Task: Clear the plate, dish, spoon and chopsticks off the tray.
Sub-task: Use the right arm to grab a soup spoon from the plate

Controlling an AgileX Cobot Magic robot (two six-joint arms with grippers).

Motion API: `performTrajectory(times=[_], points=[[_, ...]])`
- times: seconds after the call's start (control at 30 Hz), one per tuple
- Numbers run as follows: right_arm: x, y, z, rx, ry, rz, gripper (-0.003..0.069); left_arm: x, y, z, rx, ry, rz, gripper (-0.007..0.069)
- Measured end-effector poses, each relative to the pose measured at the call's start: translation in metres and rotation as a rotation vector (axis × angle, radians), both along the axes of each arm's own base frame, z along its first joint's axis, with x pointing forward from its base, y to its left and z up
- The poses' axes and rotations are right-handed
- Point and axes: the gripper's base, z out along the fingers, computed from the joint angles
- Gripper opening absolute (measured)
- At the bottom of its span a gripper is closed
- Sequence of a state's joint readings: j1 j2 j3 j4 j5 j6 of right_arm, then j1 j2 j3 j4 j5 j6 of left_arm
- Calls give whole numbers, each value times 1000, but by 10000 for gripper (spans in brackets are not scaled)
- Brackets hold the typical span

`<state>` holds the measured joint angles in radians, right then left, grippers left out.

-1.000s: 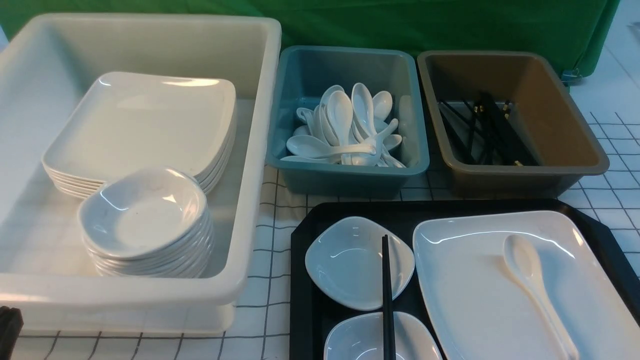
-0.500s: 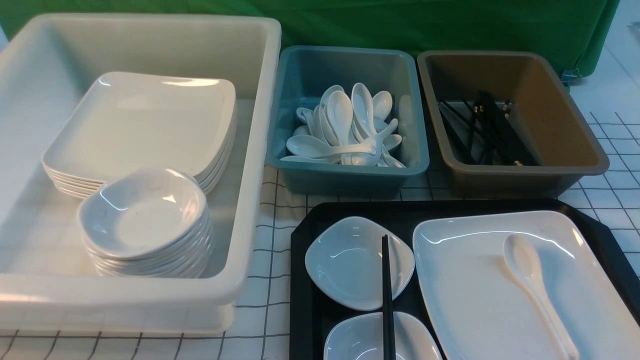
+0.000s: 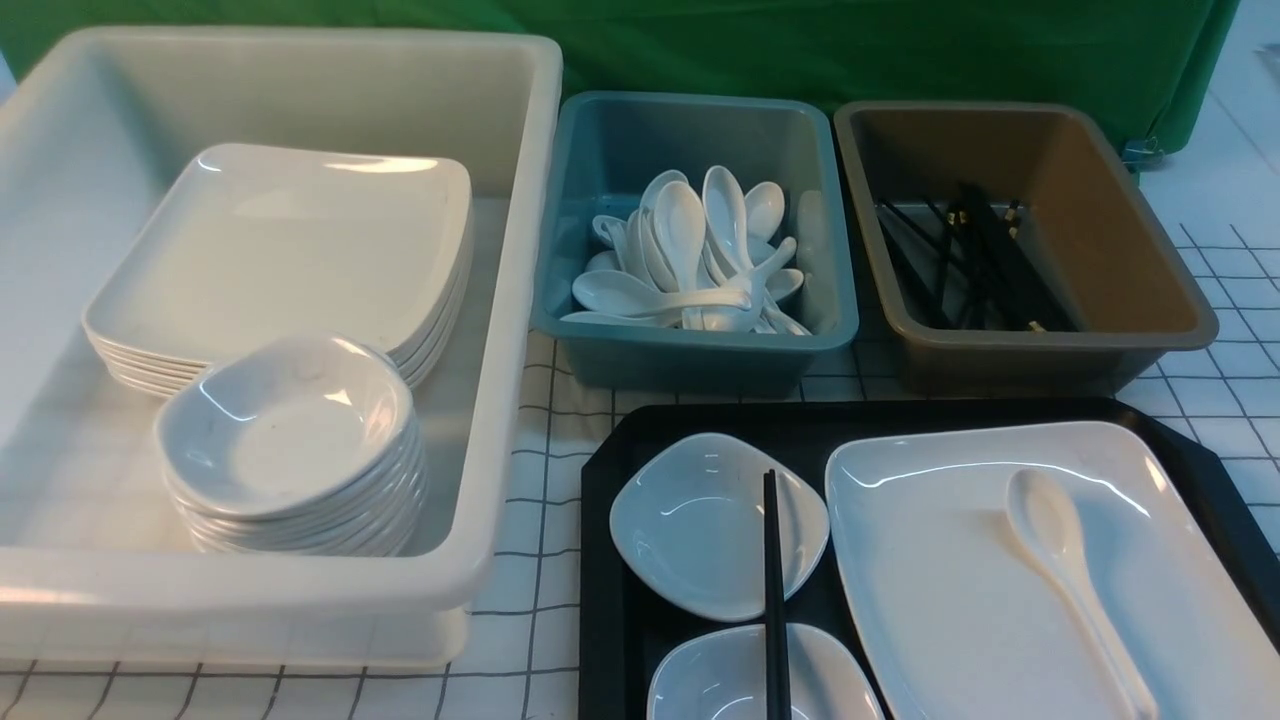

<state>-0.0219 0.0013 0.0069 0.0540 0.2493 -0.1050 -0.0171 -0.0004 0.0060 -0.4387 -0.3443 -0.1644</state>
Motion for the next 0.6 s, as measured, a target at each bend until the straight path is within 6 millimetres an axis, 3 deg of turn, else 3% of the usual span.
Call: performTrajectory(times=[0.2, 0.3, 0.43, 0.53, 0.6], points=[[0, 0, 0, 0, -3, 0, 241, -6, 2, 11, 43, -124, 49, 4], [1, 0, 4, 79, -49, -7, 241, -6, 1, 12, 39, -146, 37, 4], [1, -1, 21, 502, -241, -37, 241, -10, -2, 40, 67, -181, 7, 4], [0, -3, 28, 817, -319, -39, 241, -11, -8, 79, 150, -146, -19, 4], [0, -3, 29, 932, -330, -38, 241, -9, -11, 104, 186, -51, -48, 4]])
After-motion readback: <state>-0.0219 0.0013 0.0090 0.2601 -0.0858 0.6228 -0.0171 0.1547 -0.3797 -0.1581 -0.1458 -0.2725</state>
